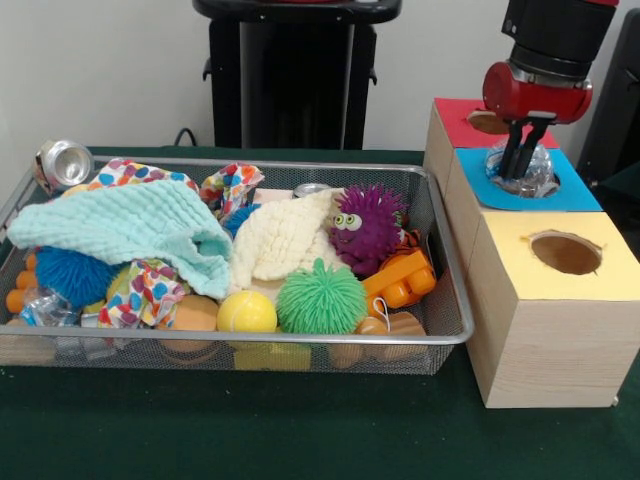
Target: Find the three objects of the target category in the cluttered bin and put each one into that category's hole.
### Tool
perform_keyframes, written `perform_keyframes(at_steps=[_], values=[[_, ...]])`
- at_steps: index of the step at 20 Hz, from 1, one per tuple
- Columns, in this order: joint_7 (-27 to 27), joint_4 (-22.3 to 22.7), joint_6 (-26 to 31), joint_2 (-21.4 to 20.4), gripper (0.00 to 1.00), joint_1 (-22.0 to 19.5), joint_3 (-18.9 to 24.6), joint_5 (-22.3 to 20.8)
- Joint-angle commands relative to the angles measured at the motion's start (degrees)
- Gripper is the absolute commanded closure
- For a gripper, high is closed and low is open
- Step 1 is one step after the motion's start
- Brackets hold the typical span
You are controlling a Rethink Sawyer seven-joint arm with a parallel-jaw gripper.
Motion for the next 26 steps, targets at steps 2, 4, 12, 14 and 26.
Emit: perform_keyframes(at_steps=[2, 4, 12, 14, 26], values=[[9.4, -3.0, -8.2, 12.7, 1.00, -1.0, 3.1, -2.8], [9.9, -3.9, -9.8, 14.5, 1.00, -0.9, 2.6, -2.8], [8.6, -6.3, -17.5, 19.6, 1.00, -2.4, 3.5, -3.8], [8.0, -6.8, -18.7, 20.3, 1.00, -3.1, 4.0, -4.0], [7.7, -7.9, -18.5, 20.9, 1.00, -3.3, 4.1, -4.2]])
